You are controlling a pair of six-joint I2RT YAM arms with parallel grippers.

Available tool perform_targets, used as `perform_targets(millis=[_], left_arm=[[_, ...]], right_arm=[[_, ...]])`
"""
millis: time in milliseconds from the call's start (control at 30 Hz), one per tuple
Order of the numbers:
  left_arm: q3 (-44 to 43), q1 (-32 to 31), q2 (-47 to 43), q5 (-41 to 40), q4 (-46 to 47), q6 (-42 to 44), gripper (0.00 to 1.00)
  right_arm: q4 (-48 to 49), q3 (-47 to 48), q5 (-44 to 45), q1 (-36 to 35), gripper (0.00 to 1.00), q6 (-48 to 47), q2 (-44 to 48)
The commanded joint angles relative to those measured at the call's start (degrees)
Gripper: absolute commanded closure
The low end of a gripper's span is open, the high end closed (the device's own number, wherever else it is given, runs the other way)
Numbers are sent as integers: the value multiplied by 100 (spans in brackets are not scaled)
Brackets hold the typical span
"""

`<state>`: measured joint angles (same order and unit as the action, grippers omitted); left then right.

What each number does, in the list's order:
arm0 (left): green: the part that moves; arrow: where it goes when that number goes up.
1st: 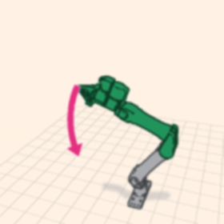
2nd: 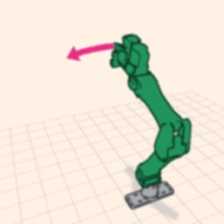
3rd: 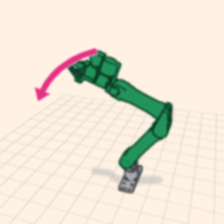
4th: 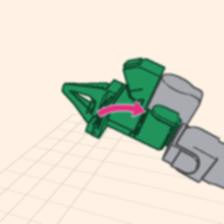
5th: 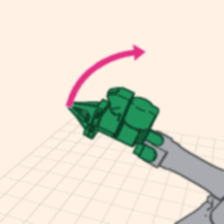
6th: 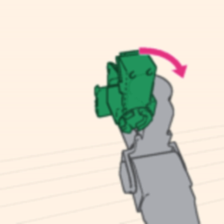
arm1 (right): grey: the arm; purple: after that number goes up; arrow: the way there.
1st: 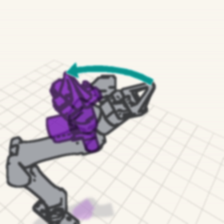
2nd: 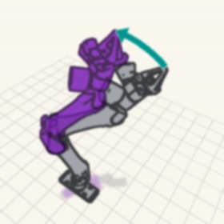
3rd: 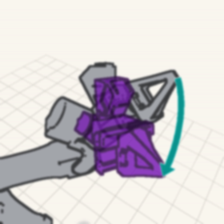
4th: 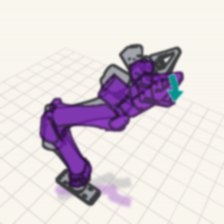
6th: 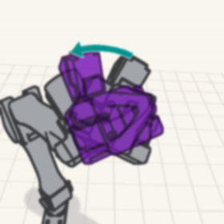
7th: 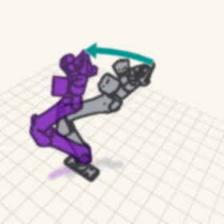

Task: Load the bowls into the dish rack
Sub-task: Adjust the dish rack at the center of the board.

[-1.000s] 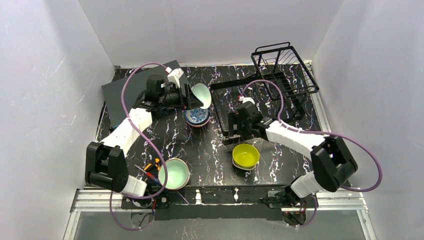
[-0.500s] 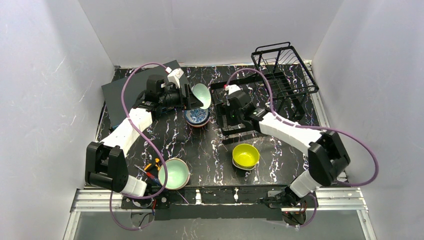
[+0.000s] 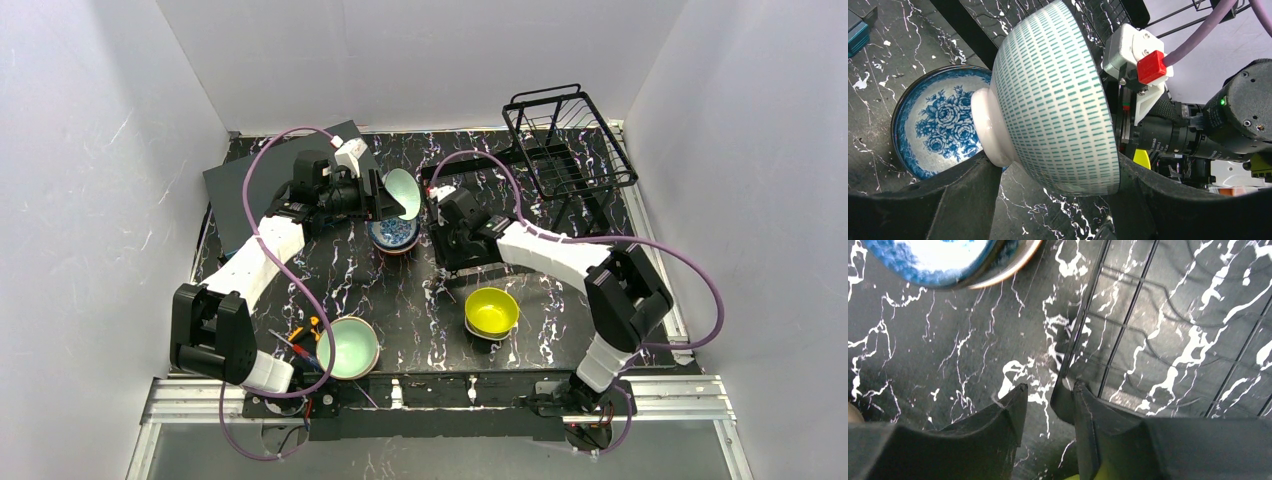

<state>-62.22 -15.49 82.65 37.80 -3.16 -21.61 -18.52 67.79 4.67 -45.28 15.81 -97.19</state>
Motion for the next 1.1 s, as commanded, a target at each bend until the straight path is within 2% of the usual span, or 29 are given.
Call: perform_targets(millis=[0,67,133,200,500,567,667,767,867,1067], left_arm=[[-81,-7,-399,61,135,86,100],[-84,-7,-410,47,126,93,100],[-83,-7,-411,27,119,97,100],[-88,-3,-391,18,107,98,100],[-105,-16,-386,-7,64,119,100],[-101,-16,-398,-10,71,119,100],[-98,-25,-417,-16,68,128,100],[-98,-33,-434,-23,65,139,100],[-92,-42,-443,-27,69,134,100],[-82,-51,-470,-27,62,146,100]], right_arm=[[-331,-240,-158,-58,57,-154,443],[-497,-386,-130,-55,63,-178,580],[-638,-520,-117,-60,74,-213,736],[-742,-638,-46,-60,79,-207,884],[-1314,-726,494,-60,84,-94,1241],[-1324,-751,704,-53,74,47,1336],[-1289,-789,1044,-28,43,290,1492],[-1186,-817,1339,13,36,532,1703],[-1039,-875,1769,70,20,866,1938],[-830,-1151,2546,156,2,2060,2286]])
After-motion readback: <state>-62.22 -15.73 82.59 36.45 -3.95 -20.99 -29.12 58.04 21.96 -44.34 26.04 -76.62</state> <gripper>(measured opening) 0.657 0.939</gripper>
